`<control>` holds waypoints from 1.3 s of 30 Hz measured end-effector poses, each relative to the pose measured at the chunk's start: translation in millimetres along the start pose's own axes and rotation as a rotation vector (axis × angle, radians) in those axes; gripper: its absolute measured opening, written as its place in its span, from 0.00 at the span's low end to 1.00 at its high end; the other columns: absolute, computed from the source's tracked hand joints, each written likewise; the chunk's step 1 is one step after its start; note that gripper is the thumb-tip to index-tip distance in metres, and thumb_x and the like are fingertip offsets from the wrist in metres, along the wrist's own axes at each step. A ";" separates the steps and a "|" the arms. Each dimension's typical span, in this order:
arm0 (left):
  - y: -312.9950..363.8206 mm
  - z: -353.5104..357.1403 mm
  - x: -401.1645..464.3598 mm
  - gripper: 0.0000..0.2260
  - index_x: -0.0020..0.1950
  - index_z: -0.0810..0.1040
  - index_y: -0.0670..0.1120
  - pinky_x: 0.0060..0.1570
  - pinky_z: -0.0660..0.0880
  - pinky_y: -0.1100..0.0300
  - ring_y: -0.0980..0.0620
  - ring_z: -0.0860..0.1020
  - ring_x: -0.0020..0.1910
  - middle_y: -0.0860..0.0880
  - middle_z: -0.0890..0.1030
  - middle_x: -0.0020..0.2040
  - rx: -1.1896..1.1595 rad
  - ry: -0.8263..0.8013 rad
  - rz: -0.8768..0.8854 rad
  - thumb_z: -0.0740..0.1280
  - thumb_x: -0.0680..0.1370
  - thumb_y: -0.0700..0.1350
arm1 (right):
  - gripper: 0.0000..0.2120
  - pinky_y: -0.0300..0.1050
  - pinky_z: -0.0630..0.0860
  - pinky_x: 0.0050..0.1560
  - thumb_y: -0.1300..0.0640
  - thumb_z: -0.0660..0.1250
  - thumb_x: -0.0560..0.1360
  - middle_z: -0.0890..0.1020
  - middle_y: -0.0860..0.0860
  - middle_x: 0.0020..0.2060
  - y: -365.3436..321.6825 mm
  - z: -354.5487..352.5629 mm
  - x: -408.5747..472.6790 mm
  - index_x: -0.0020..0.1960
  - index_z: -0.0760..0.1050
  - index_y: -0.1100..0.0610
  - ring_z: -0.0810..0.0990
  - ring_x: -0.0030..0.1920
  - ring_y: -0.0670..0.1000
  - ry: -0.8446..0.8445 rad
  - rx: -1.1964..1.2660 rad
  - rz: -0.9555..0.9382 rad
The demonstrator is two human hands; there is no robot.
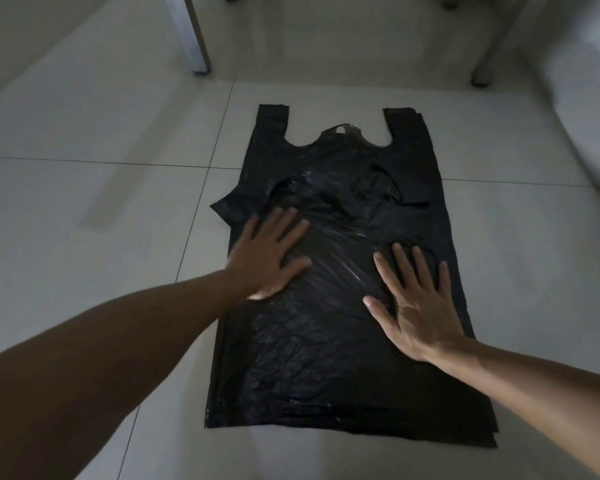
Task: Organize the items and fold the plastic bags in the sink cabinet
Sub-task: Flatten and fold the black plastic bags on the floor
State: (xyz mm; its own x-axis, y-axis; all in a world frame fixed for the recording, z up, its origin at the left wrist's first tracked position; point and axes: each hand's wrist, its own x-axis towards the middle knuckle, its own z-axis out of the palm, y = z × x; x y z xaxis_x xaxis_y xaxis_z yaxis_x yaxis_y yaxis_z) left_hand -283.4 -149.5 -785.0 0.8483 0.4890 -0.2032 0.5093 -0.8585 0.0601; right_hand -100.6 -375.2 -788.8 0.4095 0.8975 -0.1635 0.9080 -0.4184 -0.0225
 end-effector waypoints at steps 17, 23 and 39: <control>25.1 -4.3 36.9 0.35 0.79 0.47 0.47 0.75 0.42 0.45 0.48 0.42 0.78 0.46 0.44 0.80 -0.094 0.131 -0.145 0.44 0.78 0.66 | 0.29 0.56 0.66 0.66 0.39 0.54 0.74 0.72 0.53 0.68 -20.1 -40.4 71.7 0.69 0.71 0.53 0.70 0.68 0.56 0.174 0.092 -0.250; 20.9 4.0 33.8 0.37 0.79 0.39 0.50 0.74 0.43 0.43 0.49 0.39 0.78 0.47 0.38 0.79 -0.042 0.107 -0.149 0.34 0.74 0.67 | 0.33 0.60 0.49 0.75 0.33 0.43 0.77 0.56 0.53 0.78 19.6 -36.7 134.3 0.77 0.55 0.46 0.52 0.78 0.55 -0.012 0.096 0.062; 5.7 -44.5 87.1 0.27 0.71 0.64 0.47 0.64 0.66 0.45 0.43 0.65 0.68 0.43 0.64 0.69 -0.137 0.176 -0.195 0.61 0.76 0.59 | 0.18 0.60 0.68 0.62 0.49 0.59 0.77 0.77 0.58 0.56 19.6 -21.6 159.3 0.63 0.73 0.56 0.73 0.59 0.61 0.394 0.154 0.102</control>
State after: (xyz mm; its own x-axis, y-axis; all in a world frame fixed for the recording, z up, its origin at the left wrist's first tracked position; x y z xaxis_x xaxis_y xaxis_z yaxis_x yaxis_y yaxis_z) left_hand -200.1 -104.9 -758.9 0.7382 0.6725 -0.0521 0.6701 -0.7224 0.1707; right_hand -15.7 -237.4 -794.0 0.5265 0.8222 0.2162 0.8493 -0.4972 -0.1774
